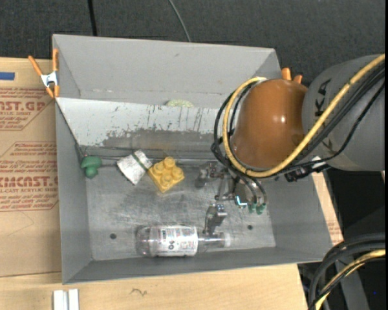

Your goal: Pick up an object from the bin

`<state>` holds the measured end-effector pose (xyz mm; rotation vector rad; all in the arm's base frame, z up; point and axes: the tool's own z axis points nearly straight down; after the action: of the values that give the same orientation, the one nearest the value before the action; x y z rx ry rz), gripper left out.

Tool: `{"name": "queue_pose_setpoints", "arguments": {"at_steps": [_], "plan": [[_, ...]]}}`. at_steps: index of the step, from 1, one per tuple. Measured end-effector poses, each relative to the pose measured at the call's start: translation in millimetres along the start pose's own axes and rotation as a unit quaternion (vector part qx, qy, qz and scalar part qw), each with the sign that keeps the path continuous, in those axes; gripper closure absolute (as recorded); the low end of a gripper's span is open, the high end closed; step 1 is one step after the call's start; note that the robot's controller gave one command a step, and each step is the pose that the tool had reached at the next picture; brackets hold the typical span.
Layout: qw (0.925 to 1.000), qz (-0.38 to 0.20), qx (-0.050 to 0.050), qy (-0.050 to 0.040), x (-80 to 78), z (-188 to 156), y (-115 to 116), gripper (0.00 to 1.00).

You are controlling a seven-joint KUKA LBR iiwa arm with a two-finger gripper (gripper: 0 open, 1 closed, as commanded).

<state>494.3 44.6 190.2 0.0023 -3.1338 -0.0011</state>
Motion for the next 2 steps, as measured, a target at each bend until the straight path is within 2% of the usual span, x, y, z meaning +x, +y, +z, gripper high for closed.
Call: {"name": "queue_pose_setpoints", "arguments": {"at_steps": [1, 2], "plan": [[1.0000, 0.000, 0.000, -0.0040, -1.8, -4, 0, 0.00], [0.9988, -0.048, 0.001, -0.0075, -1.2, 14, 1, 0.00]]}}
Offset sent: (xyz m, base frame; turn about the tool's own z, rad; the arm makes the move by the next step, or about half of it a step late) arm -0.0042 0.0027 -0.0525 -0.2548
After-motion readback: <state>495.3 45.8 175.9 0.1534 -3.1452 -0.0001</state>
